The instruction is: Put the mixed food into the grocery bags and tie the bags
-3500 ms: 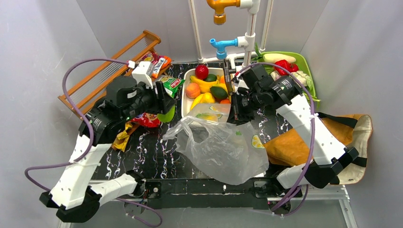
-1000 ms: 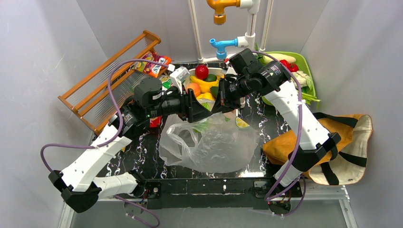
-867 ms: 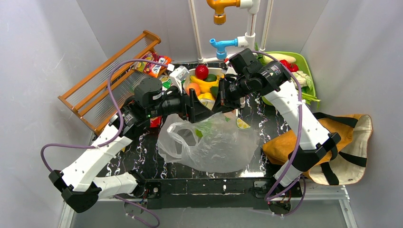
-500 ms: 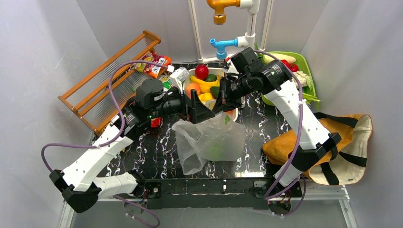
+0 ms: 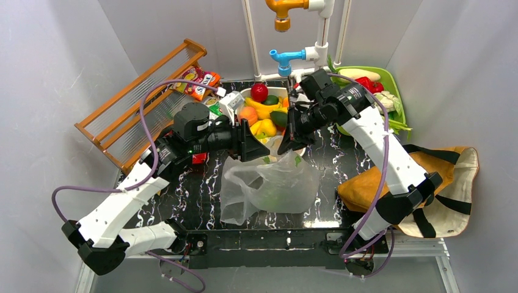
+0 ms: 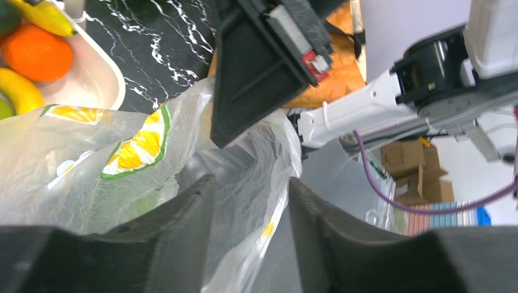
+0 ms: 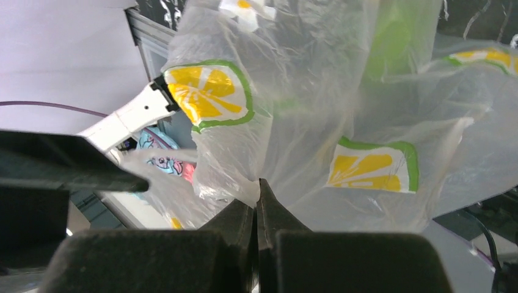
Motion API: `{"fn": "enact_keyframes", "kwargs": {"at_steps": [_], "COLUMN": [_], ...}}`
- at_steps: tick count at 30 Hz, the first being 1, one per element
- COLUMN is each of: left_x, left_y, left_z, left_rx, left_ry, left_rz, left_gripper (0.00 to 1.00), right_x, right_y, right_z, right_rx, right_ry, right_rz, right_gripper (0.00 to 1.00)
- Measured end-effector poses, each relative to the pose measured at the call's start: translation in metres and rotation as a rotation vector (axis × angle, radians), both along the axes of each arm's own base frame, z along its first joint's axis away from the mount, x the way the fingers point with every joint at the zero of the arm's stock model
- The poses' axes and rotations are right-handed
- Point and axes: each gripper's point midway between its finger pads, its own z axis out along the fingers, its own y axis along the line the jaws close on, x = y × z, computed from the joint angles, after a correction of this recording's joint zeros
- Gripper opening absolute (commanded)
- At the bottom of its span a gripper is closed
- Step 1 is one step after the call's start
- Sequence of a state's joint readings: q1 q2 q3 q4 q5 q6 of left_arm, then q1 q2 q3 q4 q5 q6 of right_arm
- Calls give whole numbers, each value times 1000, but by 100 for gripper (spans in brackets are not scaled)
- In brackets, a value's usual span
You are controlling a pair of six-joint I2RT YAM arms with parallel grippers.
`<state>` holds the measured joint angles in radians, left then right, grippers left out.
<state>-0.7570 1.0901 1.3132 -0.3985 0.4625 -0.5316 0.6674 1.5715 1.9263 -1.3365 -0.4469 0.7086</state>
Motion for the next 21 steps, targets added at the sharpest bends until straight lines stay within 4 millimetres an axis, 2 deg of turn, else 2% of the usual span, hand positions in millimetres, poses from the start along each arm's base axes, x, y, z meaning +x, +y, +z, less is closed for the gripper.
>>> {"fn": "enact_keyframes", "kwargs": {"at_steps": [4,7,8,11,16,17,18,21], "left_x": [-13,-22,-23,-21,-23,-24,-22,-16], "left_y": [-1,-5,-6,-12,-15,-14,-13,-8], "left_z": [1,-8,-13,-35,-75,-82,-88,-99], "left_rx": [-8,8,18,78,269,320,365,480], "left_ry": [4,27,39,72,37,23,2,-68], "left_rz": [-72,-131,-141,-150,-118,-105,-87,-22], "left_gripper": [35,21,22,55,84,92,97,98], "right_x": [-8,-14,-15,-18,-22,-23,-23,-25], "right_y": [-12,-18,-19,-19,-15,-14,-12,-8], "right_z": [-17,-28,-30,-37,-47,-48,-49,-50], "right_rx": [-35,-45,-44,-30,0,7,16,45], "right_ry": [40,56,58,56,78,85,90,105], "right_rz": [-15,-19,-19,-13,6,11,17,35], "right_gripper": [1,1,1,1,1,1,1,1]}}
